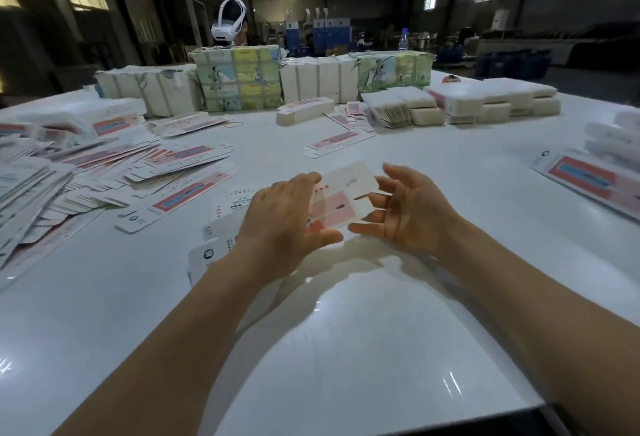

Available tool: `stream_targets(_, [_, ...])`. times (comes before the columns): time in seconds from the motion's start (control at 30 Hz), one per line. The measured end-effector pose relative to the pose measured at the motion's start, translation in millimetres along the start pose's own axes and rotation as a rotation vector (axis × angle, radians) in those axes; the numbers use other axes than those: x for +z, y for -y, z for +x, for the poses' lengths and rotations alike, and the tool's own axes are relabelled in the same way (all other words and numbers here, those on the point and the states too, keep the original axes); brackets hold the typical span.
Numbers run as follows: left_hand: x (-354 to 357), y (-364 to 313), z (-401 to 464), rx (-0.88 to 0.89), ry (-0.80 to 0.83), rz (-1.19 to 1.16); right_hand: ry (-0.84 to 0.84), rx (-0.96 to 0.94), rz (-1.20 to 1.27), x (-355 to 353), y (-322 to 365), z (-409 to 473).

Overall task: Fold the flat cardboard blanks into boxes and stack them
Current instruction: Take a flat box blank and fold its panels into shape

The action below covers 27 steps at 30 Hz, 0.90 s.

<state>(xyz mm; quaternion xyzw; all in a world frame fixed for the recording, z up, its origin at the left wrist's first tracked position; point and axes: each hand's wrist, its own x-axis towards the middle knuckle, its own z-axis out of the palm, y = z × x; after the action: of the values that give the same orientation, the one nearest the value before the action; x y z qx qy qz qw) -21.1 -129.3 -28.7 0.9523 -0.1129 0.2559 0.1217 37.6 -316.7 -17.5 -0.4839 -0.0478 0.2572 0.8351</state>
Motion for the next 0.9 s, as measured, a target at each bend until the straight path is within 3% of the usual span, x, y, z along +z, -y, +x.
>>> stream_targets(0.23, [-9, -11, -2, 0.115, -0.066, 0.075, 0.128, -0.035, -0.059, -2, -6, 0])
stream_targets(0.4, [-12, -16, -6, 0.211, -0.003, 0.236, 0.177, -0.039, -0.158, -6, -6, 0])
stream_targets(0.57, [-23, -20, -5, 0.223, -0.051, 0.17, 0.264, -0.032, -0.058, -8, -2, -2])
stream_targets(0.9, [-24, -26, -9, 0.282, -0.005, 0.178, 0.255, -0.105, -0.372, -10, -6, -3])
